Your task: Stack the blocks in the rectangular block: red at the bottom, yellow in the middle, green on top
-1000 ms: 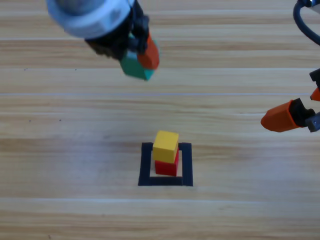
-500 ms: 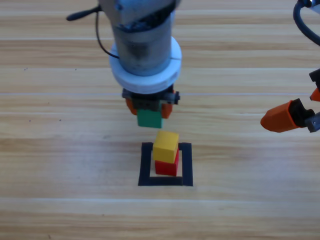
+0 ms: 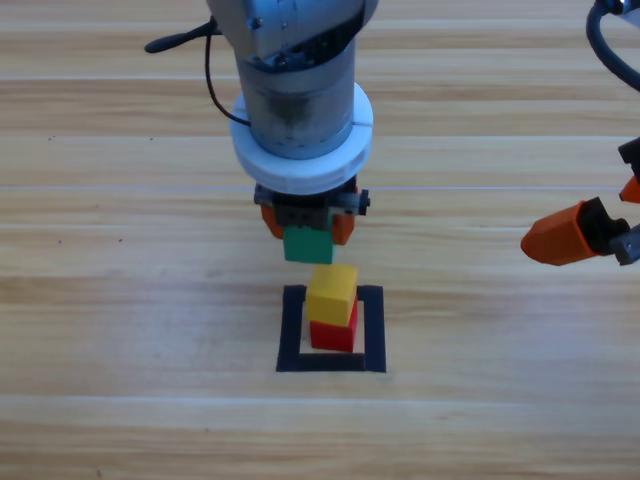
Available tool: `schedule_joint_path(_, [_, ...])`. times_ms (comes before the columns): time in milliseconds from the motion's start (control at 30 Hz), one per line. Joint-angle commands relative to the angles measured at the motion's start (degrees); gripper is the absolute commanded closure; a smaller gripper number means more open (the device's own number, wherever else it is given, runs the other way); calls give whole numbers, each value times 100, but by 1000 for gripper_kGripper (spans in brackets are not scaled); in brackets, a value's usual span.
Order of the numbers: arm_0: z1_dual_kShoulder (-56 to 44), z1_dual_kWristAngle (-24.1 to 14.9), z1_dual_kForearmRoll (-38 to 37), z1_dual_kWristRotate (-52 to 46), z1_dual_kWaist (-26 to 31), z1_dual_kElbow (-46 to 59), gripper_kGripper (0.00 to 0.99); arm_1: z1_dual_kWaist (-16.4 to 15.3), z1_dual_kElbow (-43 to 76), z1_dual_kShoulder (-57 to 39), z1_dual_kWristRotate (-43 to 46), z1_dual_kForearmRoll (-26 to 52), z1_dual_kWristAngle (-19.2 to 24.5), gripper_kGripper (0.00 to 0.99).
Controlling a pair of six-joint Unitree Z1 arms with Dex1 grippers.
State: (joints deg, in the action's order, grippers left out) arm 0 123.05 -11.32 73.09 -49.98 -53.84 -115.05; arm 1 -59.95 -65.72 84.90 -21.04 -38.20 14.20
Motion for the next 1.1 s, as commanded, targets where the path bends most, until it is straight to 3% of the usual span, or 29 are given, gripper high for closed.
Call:
schedule_joint_path(33, [193, 42, 56, -109, -189, -88, 964, -51, 156, 255, 65, 128, -119, 1])
schedule_joint_path(1100, [624, -28, -102, -153, -189, -115, 964, -51, 156, 273, 65, 128, -136, 1])
